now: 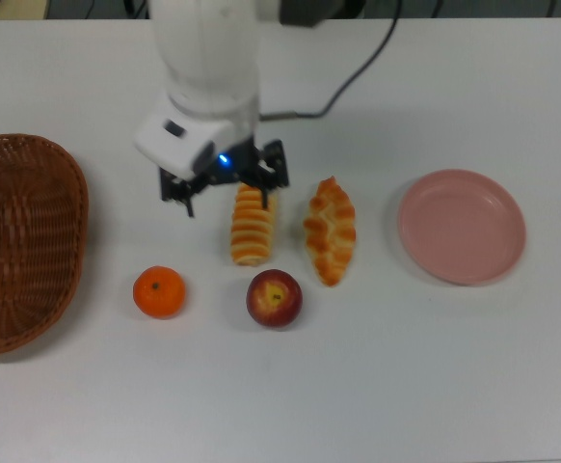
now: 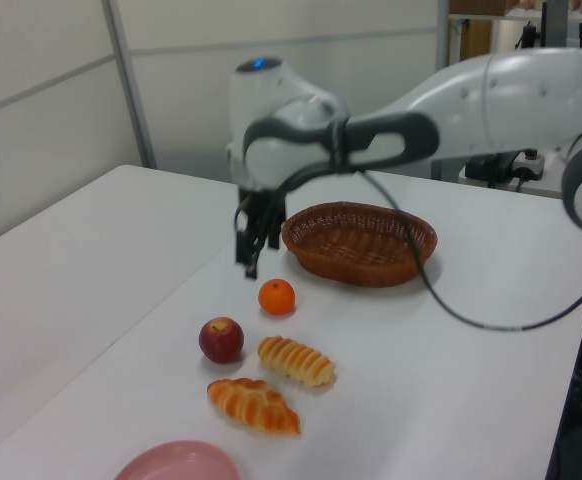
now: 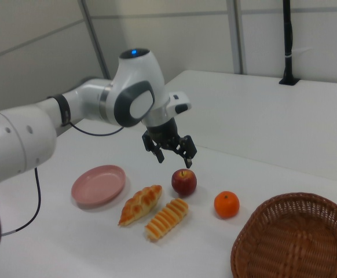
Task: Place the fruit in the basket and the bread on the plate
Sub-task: 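Move the gripper down toward the orange tangerine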
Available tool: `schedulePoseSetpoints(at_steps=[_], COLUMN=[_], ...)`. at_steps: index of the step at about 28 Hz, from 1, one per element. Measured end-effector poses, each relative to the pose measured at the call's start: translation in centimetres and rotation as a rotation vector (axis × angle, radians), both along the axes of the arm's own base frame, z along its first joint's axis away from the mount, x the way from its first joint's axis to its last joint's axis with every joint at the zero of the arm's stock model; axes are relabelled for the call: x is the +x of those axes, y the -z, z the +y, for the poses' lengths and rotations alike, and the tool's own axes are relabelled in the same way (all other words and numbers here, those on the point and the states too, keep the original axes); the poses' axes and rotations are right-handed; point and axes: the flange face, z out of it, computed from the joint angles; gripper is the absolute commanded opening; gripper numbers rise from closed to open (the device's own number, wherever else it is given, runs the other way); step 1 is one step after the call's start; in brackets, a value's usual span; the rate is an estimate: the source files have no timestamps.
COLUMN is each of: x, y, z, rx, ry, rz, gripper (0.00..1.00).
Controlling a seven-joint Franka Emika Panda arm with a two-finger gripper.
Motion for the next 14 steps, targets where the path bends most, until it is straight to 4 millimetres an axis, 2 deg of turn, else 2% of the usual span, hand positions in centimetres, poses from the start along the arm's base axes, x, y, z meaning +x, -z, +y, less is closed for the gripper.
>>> schedulePoseSetpoints(at_steps=[2,6,9,14], x=[0.9,2.1,2.9,3.6], y=[1.7,4.4,6.3,8.0], z=[0.5,0.1,-1.5,-3.8], rx=[0.003,0.001,-0.006,-0.023], ry=[0.006,0.019,0.040,0.063], rz=[-0.022,-0.049,-0.055,-0.071], gripper=[1.00,1.00,1.00,1.00])
